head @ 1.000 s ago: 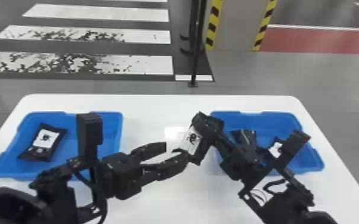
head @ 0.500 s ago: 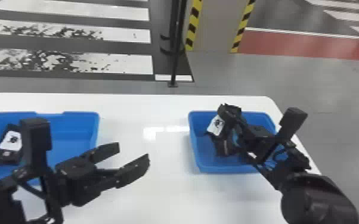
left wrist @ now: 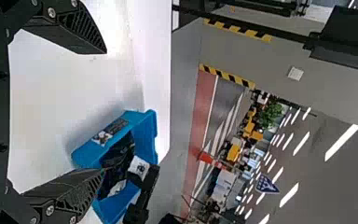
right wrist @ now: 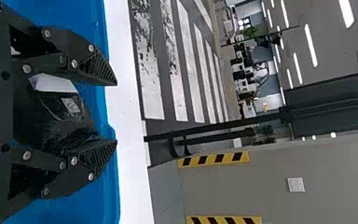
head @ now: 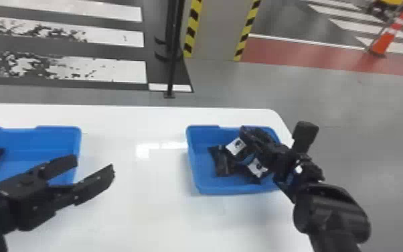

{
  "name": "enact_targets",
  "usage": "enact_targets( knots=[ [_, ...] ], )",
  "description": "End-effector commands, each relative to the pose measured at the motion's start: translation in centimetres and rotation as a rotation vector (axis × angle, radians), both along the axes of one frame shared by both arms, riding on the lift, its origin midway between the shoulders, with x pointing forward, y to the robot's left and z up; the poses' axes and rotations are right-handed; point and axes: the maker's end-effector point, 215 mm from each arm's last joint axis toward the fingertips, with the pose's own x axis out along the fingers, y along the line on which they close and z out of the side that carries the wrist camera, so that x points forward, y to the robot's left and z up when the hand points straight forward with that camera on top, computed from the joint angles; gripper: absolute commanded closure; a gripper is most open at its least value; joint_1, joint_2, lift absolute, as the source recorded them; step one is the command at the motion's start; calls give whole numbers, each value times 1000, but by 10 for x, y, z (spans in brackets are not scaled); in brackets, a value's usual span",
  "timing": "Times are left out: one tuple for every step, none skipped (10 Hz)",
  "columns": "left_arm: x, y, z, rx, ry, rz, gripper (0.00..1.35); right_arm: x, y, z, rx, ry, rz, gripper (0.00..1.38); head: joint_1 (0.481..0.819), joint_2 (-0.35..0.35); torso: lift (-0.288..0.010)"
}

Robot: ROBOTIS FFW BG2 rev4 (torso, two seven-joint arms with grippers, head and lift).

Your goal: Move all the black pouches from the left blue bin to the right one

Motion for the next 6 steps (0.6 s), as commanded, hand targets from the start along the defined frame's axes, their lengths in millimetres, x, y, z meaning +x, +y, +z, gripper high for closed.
enact_targets(
  knots=[
    [10,46,-9,53,14,93,150,-24,10,10,-57,-56,1,113,695,-257,-140],
    [15,87,-15,107,24,175,150,-52,20,21,-101,-94,0,124,695,-228,-140],
    [18,124,-19,152,37,247,150,-82,30,33,-152,-136,-4,124,695,-179,-140],
    [22,157,-22,204,49,310,154,-108,48,53,-179,-190,19,124,695,-150,-140],
    [25,184,-24,244,62,365,156,-129,74,68,-164,-227,54,125,695,-93,-140],
    [29,210,-30,283,86,411,156,-149,96,78,-123,-246,80,125,695,-33,-140]
  ],
)
